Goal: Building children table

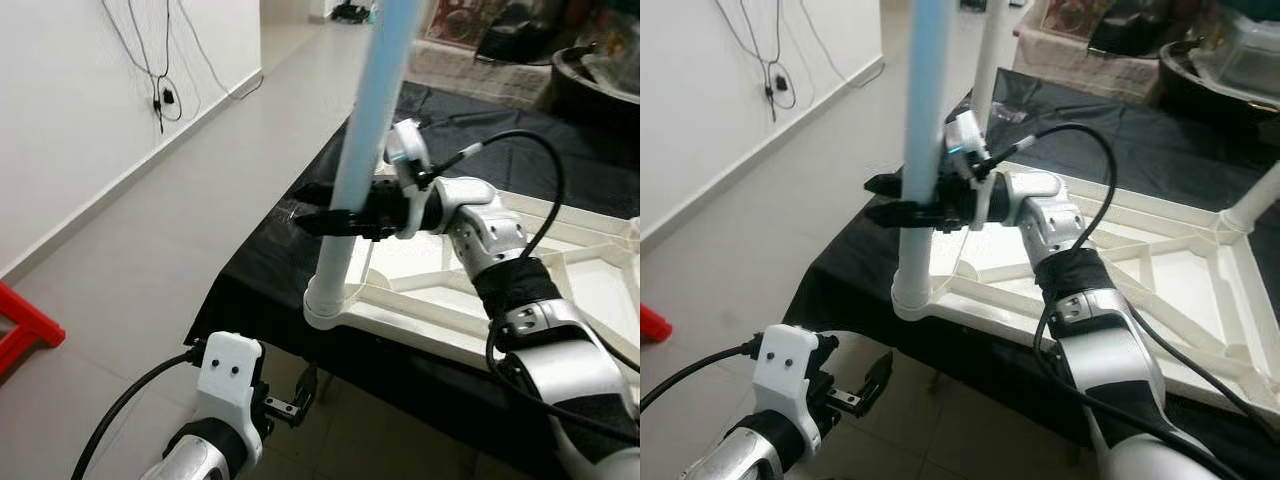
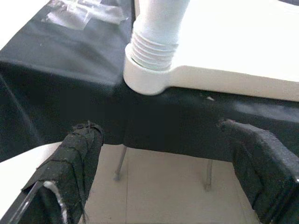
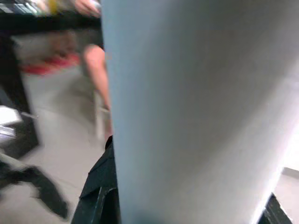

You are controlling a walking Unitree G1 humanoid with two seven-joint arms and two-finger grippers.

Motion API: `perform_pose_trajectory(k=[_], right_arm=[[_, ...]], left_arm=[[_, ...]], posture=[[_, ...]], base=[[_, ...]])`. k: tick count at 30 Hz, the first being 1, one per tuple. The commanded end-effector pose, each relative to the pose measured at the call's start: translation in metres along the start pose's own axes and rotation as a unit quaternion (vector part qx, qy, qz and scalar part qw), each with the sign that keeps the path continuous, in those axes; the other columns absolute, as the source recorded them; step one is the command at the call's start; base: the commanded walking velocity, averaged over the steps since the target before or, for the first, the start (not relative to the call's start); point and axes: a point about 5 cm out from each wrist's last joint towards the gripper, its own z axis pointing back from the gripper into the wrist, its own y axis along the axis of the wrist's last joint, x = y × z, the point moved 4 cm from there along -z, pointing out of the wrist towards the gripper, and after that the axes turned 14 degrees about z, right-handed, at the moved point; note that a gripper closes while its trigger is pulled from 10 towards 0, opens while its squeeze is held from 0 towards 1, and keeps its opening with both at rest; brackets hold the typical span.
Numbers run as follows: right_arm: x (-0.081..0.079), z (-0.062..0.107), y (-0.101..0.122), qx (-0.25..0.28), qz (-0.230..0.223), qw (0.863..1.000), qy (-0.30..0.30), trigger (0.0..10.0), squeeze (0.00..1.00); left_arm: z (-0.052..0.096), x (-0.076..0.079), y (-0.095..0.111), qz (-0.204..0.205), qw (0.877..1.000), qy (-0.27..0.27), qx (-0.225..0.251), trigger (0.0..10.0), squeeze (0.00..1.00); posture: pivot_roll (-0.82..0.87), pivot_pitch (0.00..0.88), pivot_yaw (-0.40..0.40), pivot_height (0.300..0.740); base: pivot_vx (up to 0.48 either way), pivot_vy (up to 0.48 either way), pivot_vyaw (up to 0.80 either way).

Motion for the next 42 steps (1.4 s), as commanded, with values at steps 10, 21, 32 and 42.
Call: perform_pose_trajectory(k=[10,21,32,42], right_arm=[[0.022,0.015,-0.068,-0.193,-0.066,0.959,-0.196,10.0,0.00],[0.050,0.043,-0.089,-0.230,-0.170,0.851,-0.441,10.0,0.00],[0.043,0.051,-0.108,-0.240,-0.215,0.776,-0.542,10.0,0.00],[0.040,0.058,-0.106,-0.252,-0.188,0.678,-0.665,10.0,0.00]], left_arm=[[-0.002,-0.001,-0.003,-0.002,1.000,0.005,-0.001,10.0,0.00],[-0.003,-0.002,-0.003,-0.002,1.000,0.008,0.001,10.0,0.00],[-0.005,-0.004,-0.003,-0.005,1.000,0.010,0.001,10.0,0.00],[-0.006,-0.006,-0.002,-0.008,1.000,0.012,0.004,10.0,0.00]], posture=[[0.07,0.168,-0.095,0.740],[0.07,0.164,-0.093,0.740],[0.07,0.162,-0.088,0.740],[0.07,0.160,-0.088,0.740]], base=[[0.000,0.000,0.00],[0.000,0.000,0.00],[0.000,0.000,0.00],[0.000,0.000,0.00]])
